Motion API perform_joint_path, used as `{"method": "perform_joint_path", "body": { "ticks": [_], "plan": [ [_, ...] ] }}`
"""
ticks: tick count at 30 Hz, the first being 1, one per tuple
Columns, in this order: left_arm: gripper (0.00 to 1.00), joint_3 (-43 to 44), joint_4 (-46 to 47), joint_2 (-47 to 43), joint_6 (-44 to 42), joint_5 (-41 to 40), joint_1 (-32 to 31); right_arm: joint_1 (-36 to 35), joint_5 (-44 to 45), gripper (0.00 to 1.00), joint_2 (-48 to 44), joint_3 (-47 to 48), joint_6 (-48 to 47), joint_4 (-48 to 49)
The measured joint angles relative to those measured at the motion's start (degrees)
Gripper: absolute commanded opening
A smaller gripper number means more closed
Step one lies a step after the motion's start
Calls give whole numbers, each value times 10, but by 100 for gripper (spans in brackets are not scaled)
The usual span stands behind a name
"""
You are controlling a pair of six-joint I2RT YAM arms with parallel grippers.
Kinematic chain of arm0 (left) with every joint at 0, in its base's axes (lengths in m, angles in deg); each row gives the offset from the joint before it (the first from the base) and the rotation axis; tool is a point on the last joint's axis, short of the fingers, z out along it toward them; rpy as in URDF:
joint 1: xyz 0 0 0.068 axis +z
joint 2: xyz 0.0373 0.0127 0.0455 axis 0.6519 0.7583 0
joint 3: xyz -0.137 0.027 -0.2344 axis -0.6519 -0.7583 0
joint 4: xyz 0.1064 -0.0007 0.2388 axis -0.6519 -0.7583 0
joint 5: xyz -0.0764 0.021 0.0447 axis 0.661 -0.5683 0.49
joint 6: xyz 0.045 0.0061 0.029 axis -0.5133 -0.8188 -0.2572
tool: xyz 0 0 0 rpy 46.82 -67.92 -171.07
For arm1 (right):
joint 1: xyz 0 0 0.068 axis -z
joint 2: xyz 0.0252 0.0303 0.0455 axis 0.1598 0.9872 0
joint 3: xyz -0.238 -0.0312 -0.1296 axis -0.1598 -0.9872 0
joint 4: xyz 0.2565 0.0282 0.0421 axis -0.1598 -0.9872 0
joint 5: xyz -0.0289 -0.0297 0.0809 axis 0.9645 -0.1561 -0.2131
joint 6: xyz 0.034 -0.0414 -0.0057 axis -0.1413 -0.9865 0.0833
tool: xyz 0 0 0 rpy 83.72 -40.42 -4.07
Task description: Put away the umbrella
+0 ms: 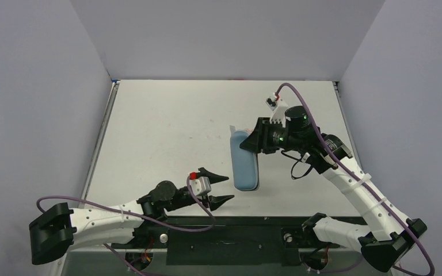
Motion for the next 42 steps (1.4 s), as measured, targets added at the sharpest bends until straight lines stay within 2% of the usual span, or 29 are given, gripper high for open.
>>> {"method": "perform_joint_path", "body": {
  "ticks": [10,22,28,38,42],
  "plan": [
    [40,0,96,85,-84,-64,-44,-5,65,0,21,38,12,-60],
    [39,8,156,141,-128,-116,-54,-17,86,0,25,41,14,-74],
    [34,20,166,167,-137,-118,-54,-21,87,0,31,41,15,-74],
    [13,25,171,180,-143,-117,-54,-24,90,0,33,41,17,-74],
    [0,25,172,180,-145,-115,-54,-24,90,0,33,41,19,-74]
  ]
}}
